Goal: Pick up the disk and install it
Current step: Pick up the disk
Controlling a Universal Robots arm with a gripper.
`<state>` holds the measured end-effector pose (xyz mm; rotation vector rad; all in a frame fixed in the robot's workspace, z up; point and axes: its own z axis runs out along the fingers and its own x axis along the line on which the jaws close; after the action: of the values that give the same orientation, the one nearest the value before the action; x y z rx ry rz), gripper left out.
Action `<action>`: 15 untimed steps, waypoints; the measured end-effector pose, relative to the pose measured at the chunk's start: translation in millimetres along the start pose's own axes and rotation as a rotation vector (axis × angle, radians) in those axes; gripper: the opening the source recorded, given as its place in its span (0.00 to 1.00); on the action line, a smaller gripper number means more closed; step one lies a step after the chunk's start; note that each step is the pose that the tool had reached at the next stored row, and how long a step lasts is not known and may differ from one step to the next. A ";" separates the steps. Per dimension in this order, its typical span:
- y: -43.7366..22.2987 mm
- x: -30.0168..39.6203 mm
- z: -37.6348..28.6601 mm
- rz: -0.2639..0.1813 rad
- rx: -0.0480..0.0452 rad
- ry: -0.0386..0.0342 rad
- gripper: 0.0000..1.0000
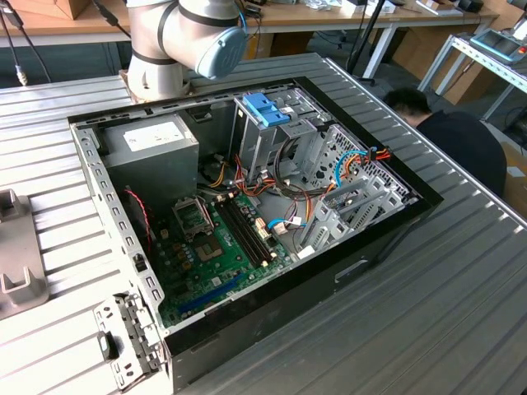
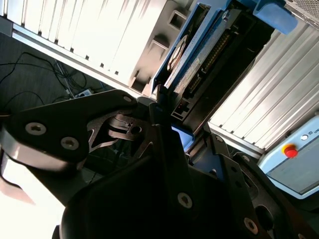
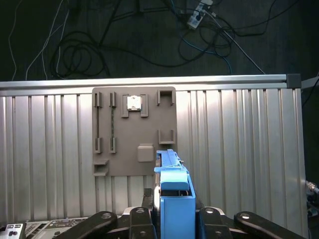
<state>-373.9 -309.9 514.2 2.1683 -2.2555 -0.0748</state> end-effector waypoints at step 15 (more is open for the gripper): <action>-9.7 -0.3 -0.4 0.000 0.0001 0.0000 0.37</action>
<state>-364.2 -310.0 514.2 2.1684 -2.2555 -0.0748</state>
